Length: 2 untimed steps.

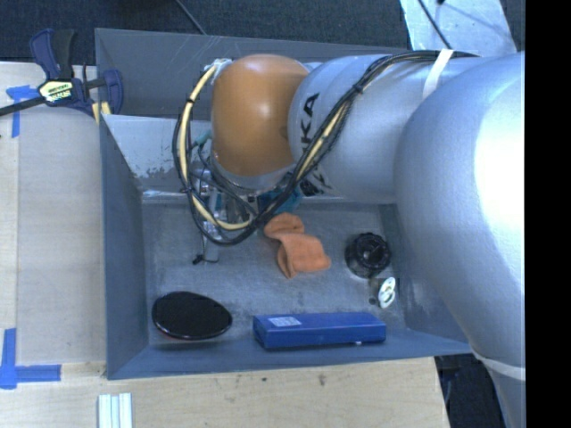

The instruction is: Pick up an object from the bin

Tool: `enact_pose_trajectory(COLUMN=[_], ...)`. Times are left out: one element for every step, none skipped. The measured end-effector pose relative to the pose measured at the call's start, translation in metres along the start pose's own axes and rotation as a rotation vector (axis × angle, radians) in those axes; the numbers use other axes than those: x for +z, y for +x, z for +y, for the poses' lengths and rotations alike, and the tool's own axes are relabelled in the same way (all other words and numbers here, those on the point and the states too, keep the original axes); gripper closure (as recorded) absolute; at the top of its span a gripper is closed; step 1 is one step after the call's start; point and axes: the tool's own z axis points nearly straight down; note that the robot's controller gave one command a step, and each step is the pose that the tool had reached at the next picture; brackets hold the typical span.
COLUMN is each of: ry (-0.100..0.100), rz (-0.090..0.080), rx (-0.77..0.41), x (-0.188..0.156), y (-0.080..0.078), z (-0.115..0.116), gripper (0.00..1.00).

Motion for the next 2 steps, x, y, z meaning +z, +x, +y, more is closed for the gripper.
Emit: enact_pose_trajectory(ry=[-0.002,-0.001], rz=[-0.008,-0.014], rx=[0.003,-0.182], x=[-0.005,0.027], y=[-0.002,0.040], z=[-0.001,0.010], gripper=[0.00,0.00])
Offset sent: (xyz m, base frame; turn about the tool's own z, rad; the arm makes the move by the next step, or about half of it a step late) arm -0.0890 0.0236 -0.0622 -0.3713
